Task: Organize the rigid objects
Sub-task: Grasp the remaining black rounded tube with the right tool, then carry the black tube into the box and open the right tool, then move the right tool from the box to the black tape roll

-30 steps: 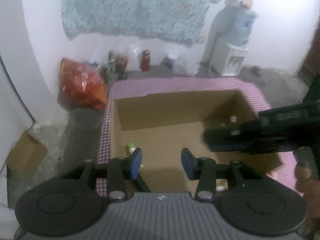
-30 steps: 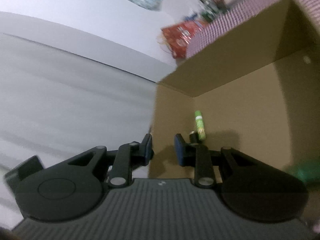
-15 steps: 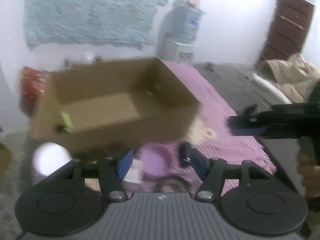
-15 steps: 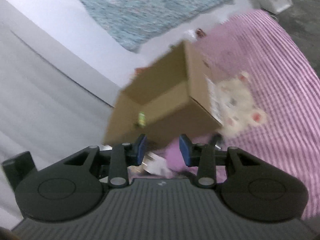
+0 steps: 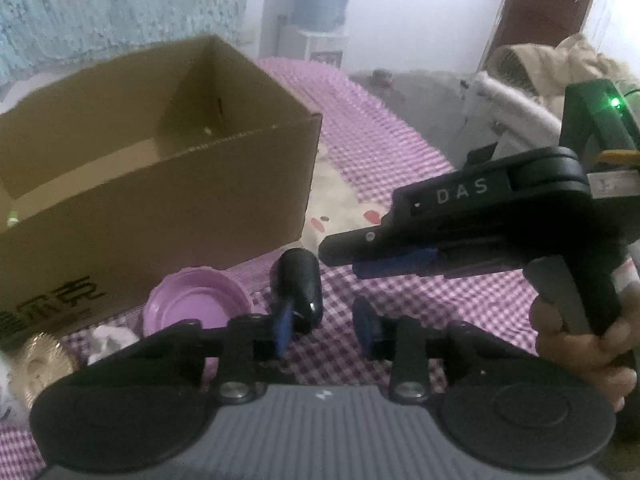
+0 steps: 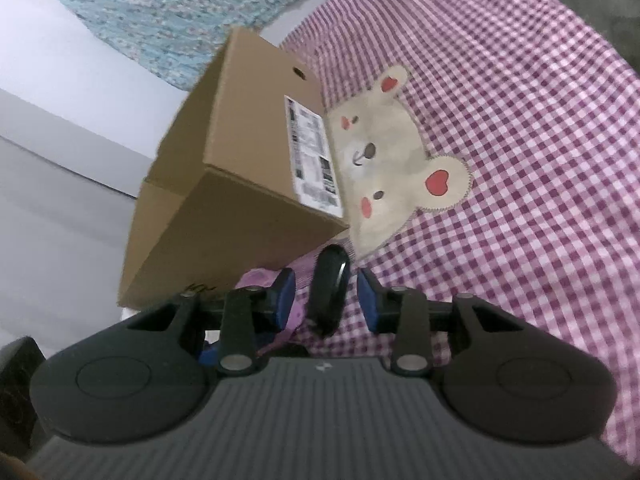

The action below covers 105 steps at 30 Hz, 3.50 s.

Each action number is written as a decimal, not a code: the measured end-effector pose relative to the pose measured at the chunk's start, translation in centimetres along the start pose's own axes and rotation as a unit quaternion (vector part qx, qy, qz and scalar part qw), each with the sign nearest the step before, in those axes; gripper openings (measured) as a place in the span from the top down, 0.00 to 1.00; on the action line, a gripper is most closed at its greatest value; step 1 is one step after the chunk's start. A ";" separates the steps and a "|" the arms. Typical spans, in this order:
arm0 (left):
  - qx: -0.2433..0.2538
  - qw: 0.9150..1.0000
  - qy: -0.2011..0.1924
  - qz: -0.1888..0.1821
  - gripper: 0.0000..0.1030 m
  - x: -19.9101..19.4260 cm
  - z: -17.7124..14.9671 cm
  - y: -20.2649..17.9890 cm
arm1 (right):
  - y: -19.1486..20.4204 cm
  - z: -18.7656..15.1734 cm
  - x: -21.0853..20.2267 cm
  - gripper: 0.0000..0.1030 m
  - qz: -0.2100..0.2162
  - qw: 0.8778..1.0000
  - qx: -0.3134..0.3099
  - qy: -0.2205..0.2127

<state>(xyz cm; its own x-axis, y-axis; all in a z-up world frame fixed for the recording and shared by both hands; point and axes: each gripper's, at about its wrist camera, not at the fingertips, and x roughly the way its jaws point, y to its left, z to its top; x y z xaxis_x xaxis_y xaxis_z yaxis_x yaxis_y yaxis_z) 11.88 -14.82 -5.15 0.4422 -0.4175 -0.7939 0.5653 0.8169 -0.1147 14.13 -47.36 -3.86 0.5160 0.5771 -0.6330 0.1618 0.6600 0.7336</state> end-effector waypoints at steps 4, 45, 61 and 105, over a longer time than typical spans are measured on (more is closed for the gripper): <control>0.004 1.000 0.023 0.019 0.69 1.7 0.8 0.1 | -0.3 0.9 1.9 0.71 0.000 1.000 -0.001 0.019; 0.022 0.999 -0.033 0.020 0.74 -4.0 1.4 -2.7 | 4.1 -1.6 -2.4 0.85 0.044 0.997 -0.059 -0.020; -0.073 0.993 -0.026 0.094 0.74 -10.2 10.1 11.1 | 21.1 6.7 4.2 0.85 0.106 0.982 -0.145 0.054; -0.111 0.988 -0.086 0.068 0.00 -18.4 1.4 8.3 | 13.6 -0.5 -10.7 0.50 0.152 0.986 -0.070 -0.027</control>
<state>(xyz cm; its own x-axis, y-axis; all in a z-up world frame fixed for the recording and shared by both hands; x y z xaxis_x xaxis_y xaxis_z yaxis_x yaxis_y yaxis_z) 9.47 -0.90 9.36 0.6257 -0.3444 -0.6999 0.3355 0.9289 -0.1572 10.38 -44.32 12.81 0.5672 0.7343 -0.3730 -0.1227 0.5231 0.8434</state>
